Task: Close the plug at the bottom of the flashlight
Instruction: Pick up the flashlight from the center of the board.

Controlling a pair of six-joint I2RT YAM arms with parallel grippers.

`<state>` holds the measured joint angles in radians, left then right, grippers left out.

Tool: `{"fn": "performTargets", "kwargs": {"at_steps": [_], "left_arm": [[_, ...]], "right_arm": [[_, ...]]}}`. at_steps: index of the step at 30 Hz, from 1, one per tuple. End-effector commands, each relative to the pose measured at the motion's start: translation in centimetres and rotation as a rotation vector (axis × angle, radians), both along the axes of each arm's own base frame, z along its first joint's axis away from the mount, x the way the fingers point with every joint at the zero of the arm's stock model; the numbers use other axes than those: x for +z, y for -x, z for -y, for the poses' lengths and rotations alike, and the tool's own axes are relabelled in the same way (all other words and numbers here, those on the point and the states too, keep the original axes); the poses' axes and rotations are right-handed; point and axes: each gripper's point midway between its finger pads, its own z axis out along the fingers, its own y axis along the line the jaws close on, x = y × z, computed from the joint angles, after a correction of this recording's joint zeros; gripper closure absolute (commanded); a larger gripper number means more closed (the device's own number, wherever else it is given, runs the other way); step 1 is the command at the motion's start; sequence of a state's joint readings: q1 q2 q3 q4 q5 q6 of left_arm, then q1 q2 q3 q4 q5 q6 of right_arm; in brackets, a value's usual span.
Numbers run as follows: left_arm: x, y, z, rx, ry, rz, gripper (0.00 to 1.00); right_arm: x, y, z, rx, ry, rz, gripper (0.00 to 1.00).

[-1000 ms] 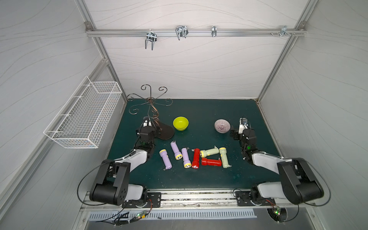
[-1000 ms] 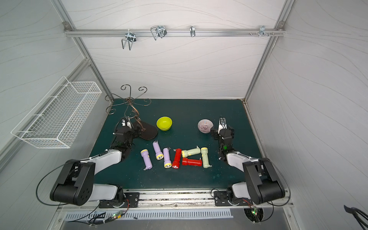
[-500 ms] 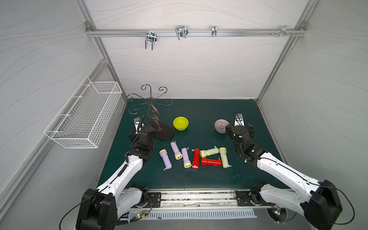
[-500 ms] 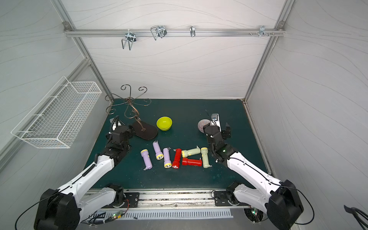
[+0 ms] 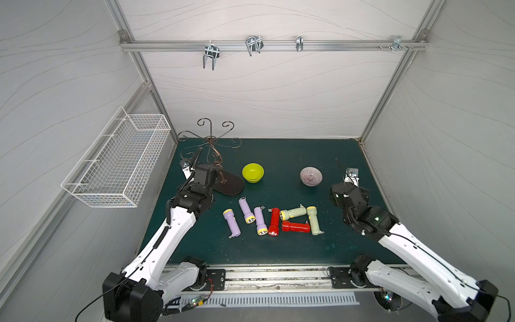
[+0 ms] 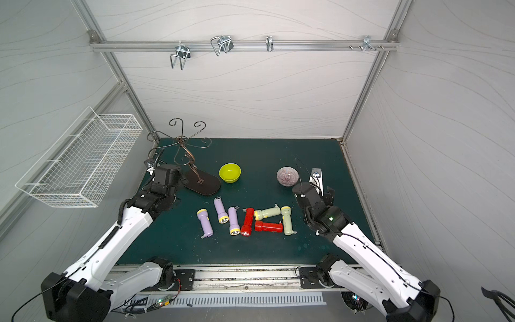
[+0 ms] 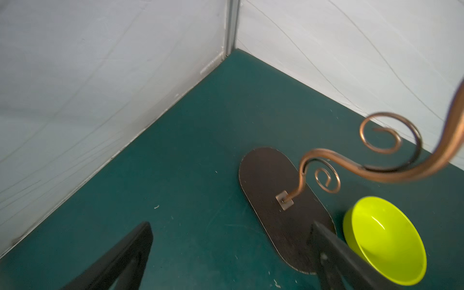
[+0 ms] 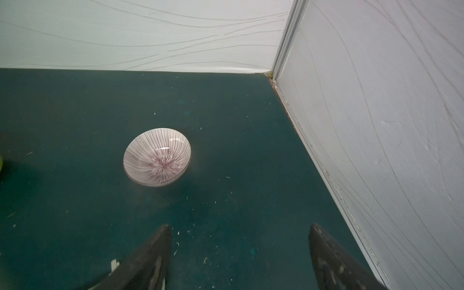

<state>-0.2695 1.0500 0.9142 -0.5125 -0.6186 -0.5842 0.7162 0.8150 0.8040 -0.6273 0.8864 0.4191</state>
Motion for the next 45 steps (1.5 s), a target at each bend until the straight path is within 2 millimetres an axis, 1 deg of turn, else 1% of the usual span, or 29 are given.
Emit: {"fn": "performTargets", "kwargs": {"at_steps": [1,3,6,7,9,11,14,16,21,24,26,32,36,38,41,45], "left_arm": [[2.1,-0.5,2.2,-0.114,0.084,0.043,0.0],[2.5,-0.2,2.2,-0.112,0.094,0.047,0.0],[3.0,0.3,2.2,-0.111,0.109,0.04,0.0],[3.0,0.5,2.1,-0.101,0.114,0.036,0.0],[2.9,0.8,2.3,-0.111,0.129,0.026,0.0],[2.7,0.9,2.8,-0.142,0.15,0.01,0.0],[2.5,1.1,3.5,-0.185,0.17,-0.015,0.0],[2.1,1.3,4.4,-0.236,0.184,-0.046,0.03],[-0.6,2.6,6.6,-0.345,0.256,-0.169,0.14],[-2.0,3.6,7.6,-0.396,0.293,-0.234,0.19],[-2.7,4.3,7.9,-0.409,0.314,-0.258,0.21],[-4.0,6.2,8.5,-0.443,0.354,-0.285,0.24],[-4.6,7.1,9.9,-0.515,0.394,-0.295,0.29],[-4.9,7.5,10.4,-0.529,0.396,-0.302,0.29],[-5.5,7.9,11.7,-0.577,0.401,-0.312,0.29],[-6.7,8.5,14.3,-0.651,0.38,-0.353,0.3]], "right_arm": [[-2.9,2.2,-0.3,0.065,-0.067,-0.094,0.25],[-4.0,2.8,-0.5,0.094,-0.089,-0.111,0.29],[-6.0,3.8,-1.0,0.113,-0.116,-0.195,0.3],[-6.7,4.0,-1.2,0.12,-0.121,-0.228,0.29],[-8.3,4.5,-2.0,0.145,-0.127,-0.31,0.24],[-9.6,5.0,-2.7,0.17,-0.137,-0.373,0.19],[-10.9,5.4,-3.5,0.189,-0.157,-0.431,0.16],[-11.3,5.6,-3.9,0.201,-0.176,-0.445,0.15],[-12.8,6.1,-4.0,0.193,-0.197,-0.475,0.15],[-13.4,6.1,-4.1,0.188,-0.198,-0.489,0.15],[-13.7,5.9,-4.3,0.186,-0.19,-0.5,0.15],[-14.6,5.8,-5.2,0.196,-0.205,-0.54,0.14],[-15.1,5.6,-5.6,0.198,-0.211,-0.555,0.11],[-15.3,5.6,-5.7,0.199,-0.208,-0.561,0.1],[-15.6,5.5,-5.9,0.199,-0.216,-0.571,0.1],[-16.0,5.2,-6.3,0.197,-0.255,-0.589,0.11]]}}
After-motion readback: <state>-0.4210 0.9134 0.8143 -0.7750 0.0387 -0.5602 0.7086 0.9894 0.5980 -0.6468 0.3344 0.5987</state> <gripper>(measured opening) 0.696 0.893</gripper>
